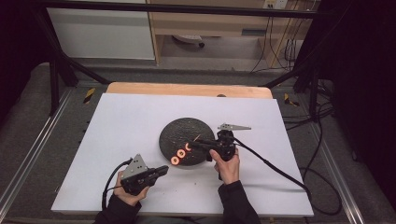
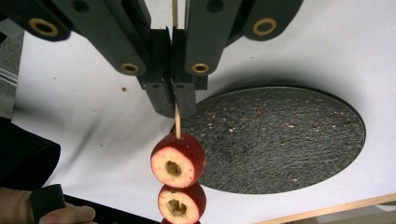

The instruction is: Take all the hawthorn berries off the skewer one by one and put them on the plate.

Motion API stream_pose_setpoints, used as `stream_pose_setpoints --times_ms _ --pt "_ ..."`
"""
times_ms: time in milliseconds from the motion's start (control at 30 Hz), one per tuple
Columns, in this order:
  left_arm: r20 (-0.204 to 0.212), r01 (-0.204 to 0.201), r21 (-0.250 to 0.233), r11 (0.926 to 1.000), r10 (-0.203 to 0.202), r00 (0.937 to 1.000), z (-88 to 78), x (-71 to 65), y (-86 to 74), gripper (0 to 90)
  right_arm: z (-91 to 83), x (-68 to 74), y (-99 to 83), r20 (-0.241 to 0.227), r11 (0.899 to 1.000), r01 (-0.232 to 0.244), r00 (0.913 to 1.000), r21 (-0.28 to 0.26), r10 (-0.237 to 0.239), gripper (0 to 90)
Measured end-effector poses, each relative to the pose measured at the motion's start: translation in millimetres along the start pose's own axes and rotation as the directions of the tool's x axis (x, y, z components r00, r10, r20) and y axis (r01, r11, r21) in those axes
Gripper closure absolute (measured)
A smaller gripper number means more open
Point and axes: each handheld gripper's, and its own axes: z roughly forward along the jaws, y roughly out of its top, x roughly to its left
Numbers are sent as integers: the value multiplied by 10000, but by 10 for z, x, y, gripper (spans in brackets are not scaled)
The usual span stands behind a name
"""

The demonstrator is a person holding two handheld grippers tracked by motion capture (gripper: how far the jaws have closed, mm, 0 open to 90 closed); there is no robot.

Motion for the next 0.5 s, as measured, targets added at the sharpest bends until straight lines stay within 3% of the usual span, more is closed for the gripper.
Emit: stream_pose_setpoints --times_ms 333,500 --pt "-120 -38 -106 9999 37 9999 -15 -2 9 883 -12 -8 35 25 9997 -154 9999 -195 154 708" --pt "-387 -260 -119 9996 256 9989 -31 -31 16 885 -3 -6 30 27 9994 -229 9997 -273 230 696"
